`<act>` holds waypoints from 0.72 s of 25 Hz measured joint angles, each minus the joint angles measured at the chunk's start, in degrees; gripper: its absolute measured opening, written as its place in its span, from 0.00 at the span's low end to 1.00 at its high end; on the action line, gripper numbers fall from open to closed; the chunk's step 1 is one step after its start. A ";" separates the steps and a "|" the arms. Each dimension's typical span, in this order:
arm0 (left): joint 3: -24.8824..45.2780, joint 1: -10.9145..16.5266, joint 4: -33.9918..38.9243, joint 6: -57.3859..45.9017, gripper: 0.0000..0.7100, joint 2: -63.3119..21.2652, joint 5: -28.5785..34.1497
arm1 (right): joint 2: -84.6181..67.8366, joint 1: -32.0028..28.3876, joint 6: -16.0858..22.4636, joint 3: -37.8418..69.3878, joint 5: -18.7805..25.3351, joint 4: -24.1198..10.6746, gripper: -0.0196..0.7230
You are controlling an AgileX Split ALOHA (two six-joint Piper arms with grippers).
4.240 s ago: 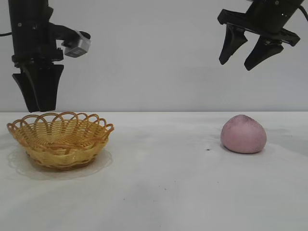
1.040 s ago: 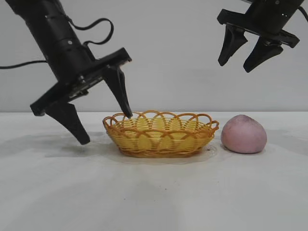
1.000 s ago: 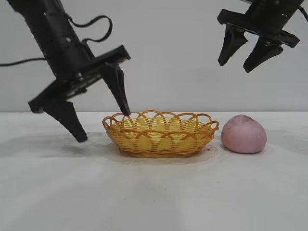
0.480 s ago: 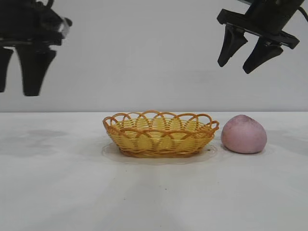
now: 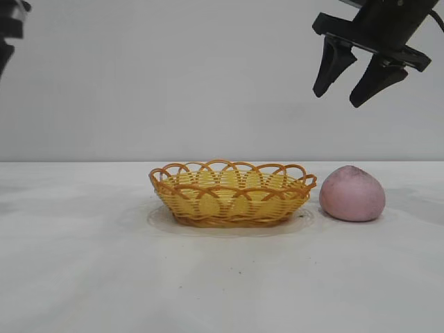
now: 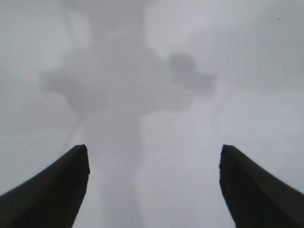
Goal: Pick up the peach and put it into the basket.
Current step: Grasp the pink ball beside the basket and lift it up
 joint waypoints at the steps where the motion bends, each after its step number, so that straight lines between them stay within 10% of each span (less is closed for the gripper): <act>1: 0.87 0.13 0.00 0.00 0.71 -1.40 0.00 | 0.00 0.00 0.00 0.00 0.00 -0.11 0.59; 18: 40.47 0.13 -4.32 -0.22 0.71 -52.93 -0.61 | 0.00 0.00 0.00 0.00 0.21 -2.65 0.59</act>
